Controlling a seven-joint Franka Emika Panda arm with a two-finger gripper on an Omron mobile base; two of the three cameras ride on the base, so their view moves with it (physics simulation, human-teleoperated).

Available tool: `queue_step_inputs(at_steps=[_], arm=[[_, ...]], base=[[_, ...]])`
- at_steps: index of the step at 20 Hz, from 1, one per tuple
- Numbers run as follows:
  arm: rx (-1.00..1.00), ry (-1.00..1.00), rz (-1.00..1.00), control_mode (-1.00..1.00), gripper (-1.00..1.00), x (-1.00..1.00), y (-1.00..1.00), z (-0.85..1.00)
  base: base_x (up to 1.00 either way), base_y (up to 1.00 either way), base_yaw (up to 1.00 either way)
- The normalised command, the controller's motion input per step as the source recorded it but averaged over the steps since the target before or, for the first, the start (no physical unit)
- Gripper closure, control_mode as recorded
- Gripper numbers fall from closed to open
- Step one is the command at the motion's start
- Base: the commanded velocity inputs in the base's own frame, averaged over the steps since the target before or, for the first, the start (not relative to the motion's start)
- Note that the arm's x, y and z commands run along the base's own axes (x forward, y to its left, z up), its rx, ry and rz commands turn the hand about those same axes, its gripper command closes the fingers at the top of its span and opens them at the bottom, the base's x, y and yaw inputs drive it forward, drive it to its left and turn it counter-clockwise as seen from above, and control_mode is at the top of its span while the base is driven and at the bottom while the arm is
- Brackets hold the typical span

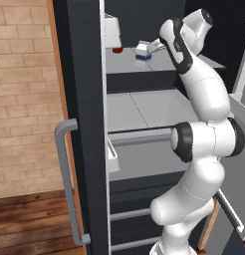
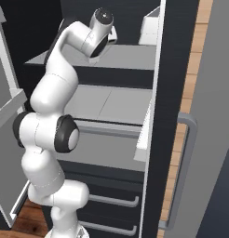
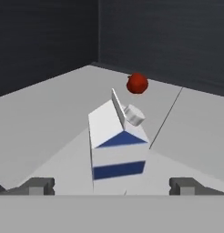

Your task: Take out the milk from the fridge and place it on the tray on the counter. Then take the sugar cube near the tray and place it in the tray.

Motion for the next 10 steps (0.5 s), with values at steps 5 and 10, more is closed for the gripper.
queue_step_inputs(at_steps=[5,10], arm=[[0.0,0.0,0.03,-1.0,-1.0,0.2,0.0,0.0],[0.0,0.0,0.02,-1.0,-1.0,0.21,0.07,-0.02]], base=[[0.0,0.0,0.0],[0.0,0.0,0.0]])
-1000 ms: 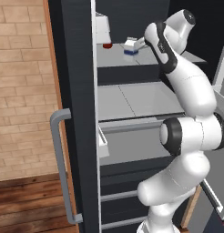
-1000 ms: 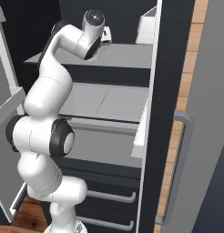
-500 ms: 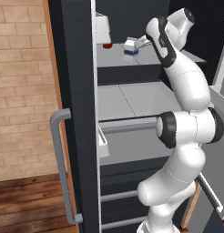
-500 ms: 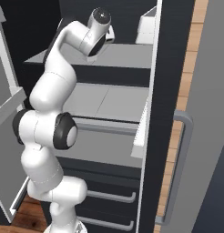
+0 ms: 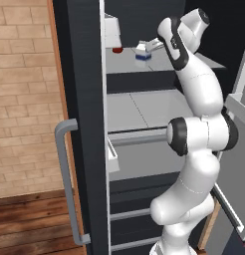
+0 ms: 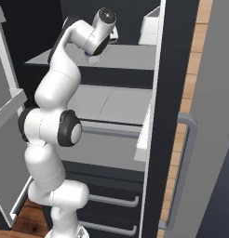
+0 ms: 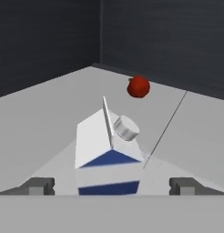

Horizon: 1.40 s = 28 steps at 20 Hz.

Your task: Take out the milk from the fridge and place it on the tray on the counter. Then take the sugar cube near the tray and place it in the tray.

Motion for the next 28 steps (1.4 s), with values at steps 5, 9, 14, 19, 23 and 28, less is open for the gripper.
queue_step_inputs(at_steps=[5,9,14,19,23,28], arm=[[0.0,0.01,0.01,-1.0,-1.0,0.21,0.11,0.0],[0.0,0.03,0.0,-1.0,-1.0,0.16,0.06,-0.03],[0.01,0.03,0.02,-1.0,-1.0,0.09,0.0,-0.02],[0.0,0.01,0.02,-1.0,-1.0,0.18,0.0,-0.07],[0.0,0.0,0.03,-1.0,-1.0,0.11,0.0,-0.08],[0.0,0.0,0.03,-1.0,1.0,0.07,0.1,-0.08]], base=[[0.0,0.0,0.0],[0.0,0.0,0.0],[0.0,0.0,0.0],[0.0,0.0,0.0],[0.0,0.0,0.0],[0.0,0.0,0.0]])
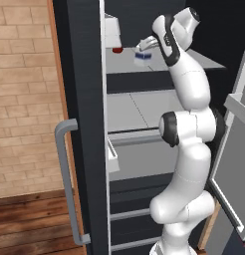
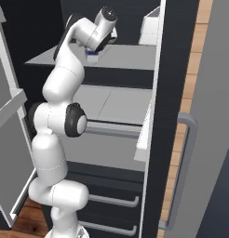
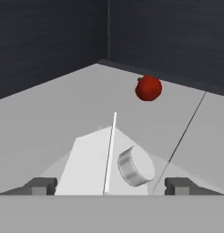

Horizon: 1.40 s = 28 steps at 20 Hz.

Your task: Take out the milk from the fridge and place it on the tray on the counter. Then take the sugar cube near the tray and place it in the tray.

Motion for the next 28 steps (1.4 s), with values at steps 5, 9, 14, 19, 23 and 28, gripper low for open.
queue_step_inputs(at_steps=[5,9,14,19,23,28], arm=[[0.0,0.0,0.03,-1.0,1.0,0.0,0.27,-0.23],[0.0,0.04,0.03,-1.0,1.0,-0.34,0.38,-0.49],[0.0,-0.07,0.03,-1.0,1.0,-0.93,0.15,-0.1],[0.0,-0.28,0.01,-1.0,1.0,-1.0,0.02,0.1],[0.0,-0.25,0.0,-1.0,1.0,-1.0,0.01,0.02],[0.02,-0.12,0.0,-1.0,1.0,-1.0,0.03,0.0]], base=[[0.0,0.0,0.0],[0.0,0.0,0.0],[0.0,0.0,0.0],[0.0,0.0,0.0],[0.0,0.0,0.0],[0.0,0.0,0.0]])
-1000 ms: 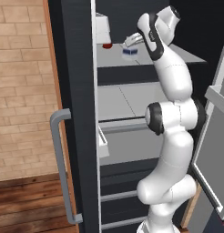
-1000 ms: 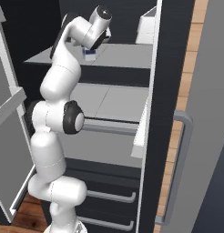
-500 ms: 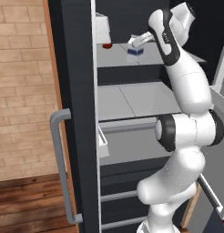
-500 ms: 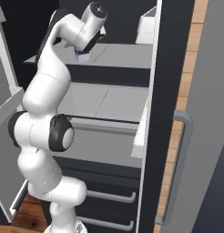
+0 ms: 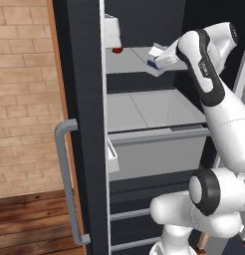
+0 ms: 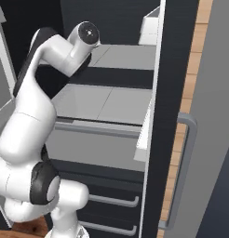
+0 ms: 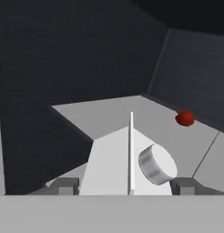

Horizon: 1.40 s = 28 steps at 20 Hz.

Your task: Take out the milk from the fridge and place it on the tray on the counter. Then take the sugar cube near the tray and place it in the tray.

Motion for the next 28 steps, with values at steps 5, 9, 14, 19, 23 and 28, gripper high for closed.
queue_step_inputs(at_steps=[5,9,14,19,23,28], arm=[[0.09,0.02,-0.01,-1.0,1.0,-1.0,0.0,0.24],[0.08,0.17,-0.09,-1.0,1.0,-1.0,0.0,0.33],[0.0,0.29,-0.22,-1.0,1.0,-0.93,0.0,0.0],[-0.02,0.07,-0.22,-1.0,1.0,-0.55,-0.02,0.0],[0.0,0.01,-0.09,-1.0,1.0,-0.31,-0.24,-0.06],[0.01,0.0,-0.04,-1.0,1.0,-0.45,-0.34,-0.19]], base=[[0.0,0.0,0.0],[0.0,0.0,0.0],[0.0,0.0,0.0],[0.0,0.0,0.0],[0.0,0.0,0.0],[0.0,0.0,0.0]])
